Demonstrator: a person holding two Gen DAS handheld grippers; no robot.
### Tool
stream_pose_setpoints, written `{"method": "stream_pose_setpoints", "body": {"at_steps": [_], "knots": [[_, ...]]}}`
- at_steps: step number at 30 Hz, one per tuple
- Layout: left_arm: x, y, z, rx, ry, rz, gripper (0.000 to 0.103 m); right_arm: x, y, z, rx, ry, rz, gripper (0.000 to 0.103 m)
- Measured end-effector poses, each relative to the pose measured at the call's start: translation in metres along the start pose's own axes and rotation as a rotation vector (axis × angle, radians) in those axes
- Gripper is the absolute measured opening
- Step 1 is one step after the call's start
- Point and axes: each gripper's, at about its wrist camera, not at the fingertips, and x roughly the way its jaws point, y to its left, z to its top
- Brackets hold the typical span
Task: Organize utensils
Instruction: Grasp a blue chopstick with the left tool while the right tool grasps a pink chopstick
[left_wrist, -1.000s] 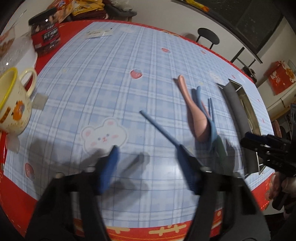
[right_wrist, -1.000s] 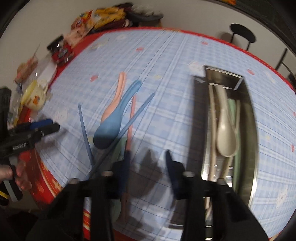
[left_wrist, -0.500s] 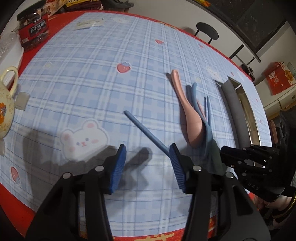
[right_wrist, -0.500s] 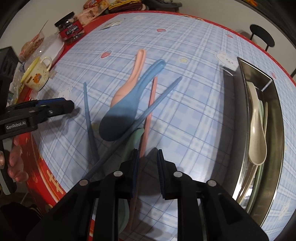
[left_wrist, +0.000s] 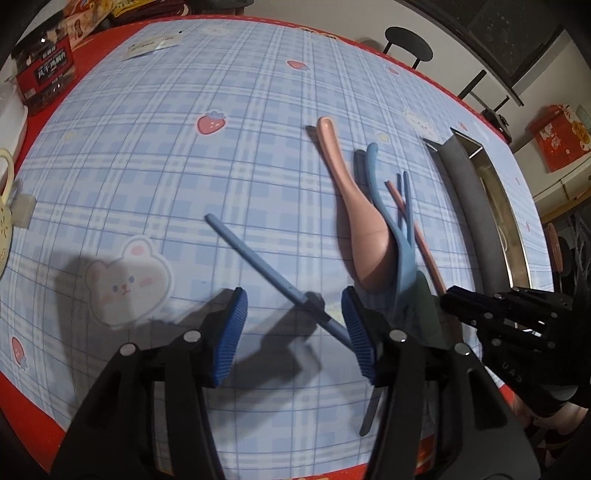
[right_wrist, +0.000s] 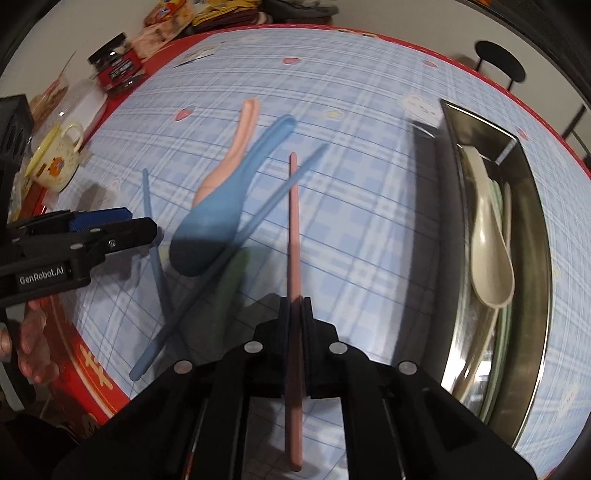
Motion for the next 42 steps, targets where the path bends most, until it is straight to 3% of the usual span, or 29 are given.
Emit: {"method": "stream_pose_setpoints", "body": {"at_steps": [4, 10, 16, 20, 36, 40, 42], "knots": [[0.002, -0.007, 0.001, 0.010, -0.004, 0.042, 0.054, -0.003, -0.008, -0.008, 0.061, -0.001, -0.014, 0.007], [0.009, -0.027, -0.002, 0.067, -0.010, 0.166, 0.054, -0.004, -0.010, -0.012, 0.076, -0.001, -0.015, 0.007], [0.012, -0.033, -0.004, 0.082, -0.017, 0.198, 0.052, -0.005, -0.014, -0.015, 0.084, -0.001, -0.006, 0.007], [0.009, -0.028, -0.002, 0.065, -0.022, 0.161, 0.026, -0.006, -0.015, -0.015, 0.088, 0.000, -0.002, 0.007], [0.013, -0.022, 0.017, 0.101, -0.052, 0.105, 0.012, -0.006, -0.014, -0.015, 0.085, 0.001, -0.002, 0.007], [0.017, -0.012, 0.033, 0.098, -0.062, 0.117, 0.012, -0.006, -0.015, -0.014, 0.086, 0.001, 0.001, 0.007], [0.017, -0.009, 0.035, 0.093, -0.045, 0.107, 0.017, -0.006, -0.014, -0.015, 0.085, 0.000, 0.003, 0.007]]}}
